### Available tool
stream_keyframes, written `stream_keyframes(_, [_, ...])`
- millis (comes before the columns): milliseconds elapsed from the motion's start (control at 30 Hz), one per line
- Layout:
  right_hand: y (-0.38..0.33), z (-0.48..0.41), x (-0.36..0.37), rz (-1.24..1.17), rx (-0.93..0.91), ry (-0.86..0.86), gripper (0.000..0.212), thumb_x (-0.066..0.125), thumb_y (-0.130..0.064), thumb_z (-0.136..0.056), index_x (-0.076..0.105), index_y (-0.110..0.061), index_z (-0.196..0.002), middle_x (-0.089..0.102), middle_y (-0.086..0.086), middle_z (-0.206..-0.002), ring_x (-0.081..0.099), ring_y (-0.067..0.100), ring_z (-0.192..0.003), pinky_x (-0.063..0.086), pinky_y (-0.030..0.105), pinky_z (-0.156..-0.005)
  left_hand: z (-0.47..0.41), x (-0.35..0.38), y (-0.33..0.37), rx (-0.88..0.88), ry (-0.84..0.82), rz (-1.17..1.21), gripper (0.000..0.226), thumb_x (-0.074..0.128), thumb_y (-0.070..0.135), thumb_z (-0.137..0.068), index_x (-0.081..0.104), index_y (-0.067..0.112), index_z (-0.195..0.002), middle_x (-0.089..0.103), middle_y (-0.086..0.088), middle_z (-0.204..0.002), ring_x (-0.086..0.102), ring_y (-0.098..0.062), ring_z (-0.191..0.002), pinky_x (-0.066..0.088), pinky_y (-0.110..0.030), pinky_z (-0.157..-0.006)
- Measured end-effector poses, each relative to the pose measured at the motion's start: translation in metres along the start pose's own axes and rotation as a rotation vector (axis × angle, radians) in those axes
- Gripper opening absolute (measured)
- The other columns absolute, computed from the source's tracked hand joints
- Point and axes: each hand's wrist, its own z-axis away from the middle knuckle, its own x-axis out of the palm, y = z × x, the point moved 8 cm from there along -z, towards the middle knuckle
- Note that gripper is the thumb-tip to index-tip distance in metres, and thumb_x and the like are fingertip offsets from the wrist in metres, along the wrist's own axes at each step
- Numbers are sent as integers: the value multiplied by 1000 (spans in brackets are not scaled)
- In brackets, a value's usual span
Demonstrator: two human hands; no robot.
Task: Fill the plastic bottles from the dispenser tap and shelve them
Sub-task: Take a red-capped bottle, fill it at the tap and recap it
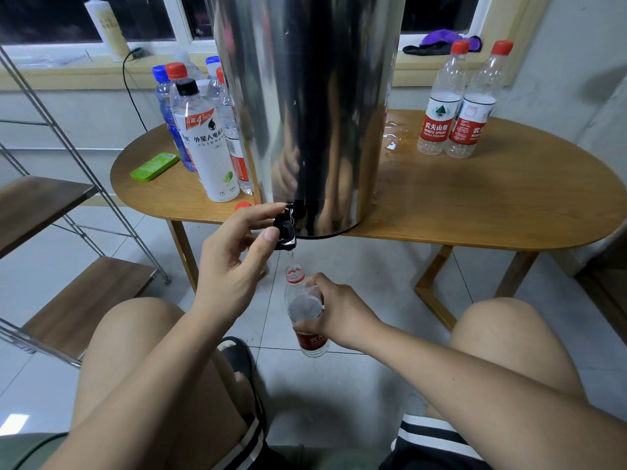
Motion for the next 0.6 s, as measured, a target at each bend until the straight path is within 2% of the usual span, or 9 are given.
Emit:
stream_keyframes(367, [-2, 0, -2, 18, -4, -8, 76, 95, -49, -75, 51, -31, -134, 71, -2, -134, 70, 23, -111, 56, 32, -85, 0, 0, 1, 4, -15, 9, 32, 60, 32, -107, 70, 22, -136, 75, -3, -125, 71, -29, -120, 59, -64, -90])
stream_keyframes(467, [-2, 0, -2, 21, -5, 2, 77, 95, -50, -73, 50, -32, -133, 72, -1, -134, 70, 24, -111, 59, 36, -89, 0, 0, 1, 11, -16, 11, 33, 62, 33, -107, 70, 20, -136, 75, -3, -126, 70, -28, -121, 58, -66, -92])
stream_keyframes(600, [-1, -1, -1, 8, 1, 6, 76, 95, -51, -71, 50, -33, -131, 72, -2, -132, 70, 23, -108, 59, 36, -87, 0, 0, 2, 15, -13, 7, 34, 63, 34, -106, 70, 20, -136, 75, -1, -127, 70, -28, -122, 58, -66, -93])
